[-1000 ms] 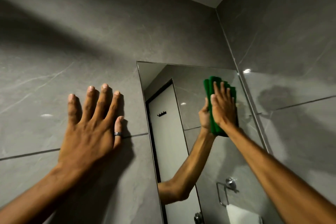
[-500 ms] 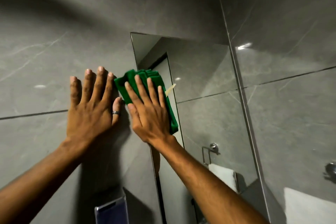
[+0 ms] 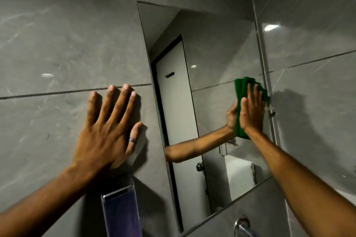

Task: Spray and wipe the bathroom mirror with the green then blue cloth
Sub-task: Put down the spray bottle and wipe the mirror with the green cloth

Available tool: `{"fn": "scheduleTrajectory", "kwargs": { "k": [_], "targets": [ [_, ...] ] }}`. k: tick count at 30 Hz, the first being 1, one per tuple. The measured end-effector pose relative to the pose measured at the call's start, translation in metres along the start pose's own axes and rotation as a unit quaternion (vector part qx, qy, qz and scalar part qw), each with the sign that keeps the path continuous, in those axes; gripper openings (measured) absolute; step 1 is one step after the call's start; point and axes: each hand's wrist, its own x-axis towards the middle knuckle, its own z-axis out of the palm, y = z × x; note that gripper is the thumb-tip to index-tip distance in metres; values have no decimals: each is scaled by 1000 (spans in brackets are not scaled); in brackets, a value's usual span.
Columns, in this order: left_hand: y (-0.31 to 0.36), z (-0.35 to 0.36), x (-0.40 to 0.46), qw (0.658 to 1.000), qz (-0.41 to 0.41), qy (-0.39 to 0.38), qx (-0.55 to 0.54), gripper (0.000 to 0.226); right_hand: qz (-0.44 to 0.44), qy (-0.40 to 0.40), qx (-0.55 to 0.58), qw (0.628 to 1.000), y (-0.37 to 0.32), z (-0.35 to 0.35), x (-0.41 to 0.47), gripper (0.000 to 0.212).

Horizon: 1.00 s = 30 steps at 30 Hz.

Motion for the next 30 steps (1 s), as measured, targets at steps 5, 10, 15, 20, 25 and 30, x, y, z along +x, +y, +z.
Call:
{"fn": "scheduleTrajectory", "kwargs": {
  "k": [5,10,15,20,25,30],
  "targets": [
    [2,3,0,1000,-1,2,-7,80,206,28,4,978,56,3,-35,54],
    [2,1,0,1000,-2,-9,-24,80,173,10,-30,984,-1,13,-121,58],
    [2,-2,2,999,-4,-14,-34,79,-19,-3,-24,1000,-107,26,-180,58],
    [2,1,0,999,-5,-7,-31,79,-188,-50,-12,981,-144,34,-237,56],
    [3,0,-2,999,-12,-1,-35,78,-230,-88,-38,969,-95,42,-310,55],
    [1,-2,-2,999,-12,-13,-50,79,-155,-77,-20,985,-20,28,-282,58]
  ]
}}
